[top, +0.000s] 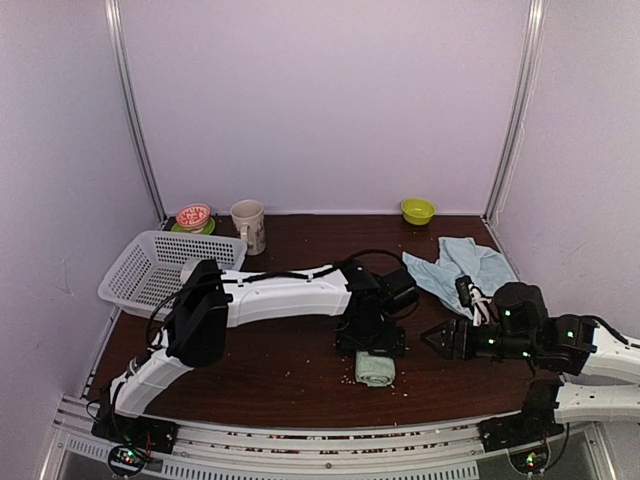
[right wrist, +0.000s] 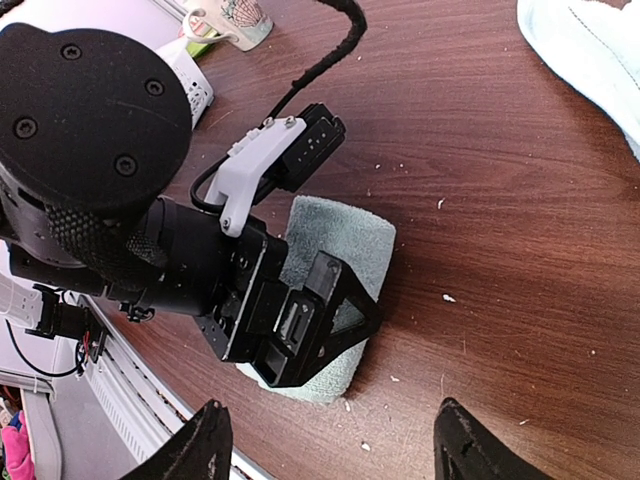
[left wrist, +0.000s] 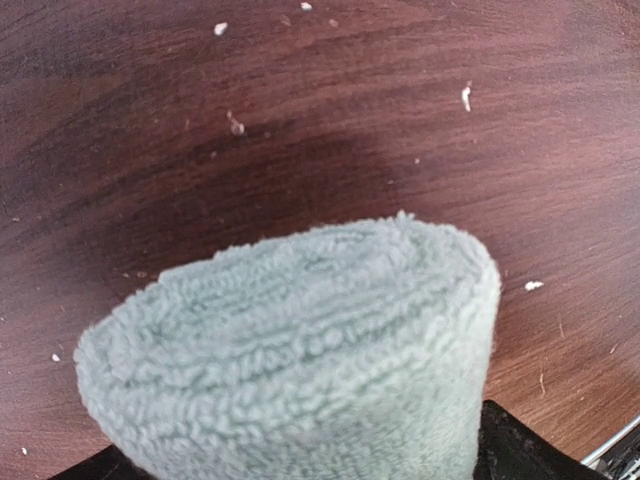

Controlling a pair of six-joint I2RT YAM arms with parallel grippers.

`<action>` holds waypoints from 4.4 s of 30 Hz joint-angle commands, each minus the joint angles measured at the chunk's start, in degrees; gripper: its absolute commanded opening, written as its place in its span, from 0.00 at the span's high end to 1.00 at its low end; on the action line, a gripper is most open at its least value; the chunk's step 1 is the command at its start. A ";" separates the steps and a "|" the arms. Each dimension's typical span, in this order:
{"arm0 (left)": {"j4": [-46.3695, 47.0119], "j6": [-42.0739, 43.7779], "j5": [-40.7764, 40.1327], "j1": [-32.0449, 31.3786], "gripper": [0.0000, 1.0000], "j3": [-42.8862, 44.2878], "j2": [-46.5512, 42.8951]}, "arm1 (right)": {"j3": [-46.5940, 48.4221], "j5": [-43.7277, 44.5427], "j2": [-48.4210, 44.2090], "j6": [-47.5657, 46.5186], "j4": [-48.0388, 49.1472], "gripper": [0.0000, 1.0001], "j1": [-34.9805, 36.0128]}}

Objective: Roll the towels
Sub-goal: Pick up the towel from the center of the board, then place the towel in the bin.

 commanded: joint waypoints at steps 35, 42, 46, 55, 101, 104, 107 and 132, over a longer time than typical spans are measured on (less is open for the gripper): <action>-14.21 8.04 -10.71 -1.28 0.02 1.45 -9.39 | -1.14 1.06 1.57 -0.37 0.43 0.30 0.17; -13.23 9.88 -10.76 -1.72 0.02 0.47 -14.03 | -1.59 1.00 2.20 -0.21 0.68 0.30 0.19; -10.50 10.47 -8.26 -1.78 0.02 -1.43 -13.46 | -2.22 1.11 2.87 -0.12 0.92 0.30 0.10; -10.69 12.70 -6.37 -1.91 0.02 -0.68 -7.42 | -1.63 1.04 4.52 -0.09 1.08 0.30 0.08; -6.75 16.76 1.59 0.50 0.40 -6.65 0.34 | -1.37 1.49 7.26 -0.62 2.05 0.30 -0.18; -6.78 16.71 1.39 0.51 0.53 -6.57 0.08 | -1.14 1.35 7.50 -0.80 2.09 0.30 -0.18; -6.90 16.62 0.69 0.54 0.67 -6.78 -0.62 | -1.02 1.53 7.42 -0.93 1.75 0.30 -0.23; -17.20 19.80 -20.94 31.42 1.00 -25.26 -47.69 | 5.78 3.52 13.15 -5.21 1.77 0.30 -1.27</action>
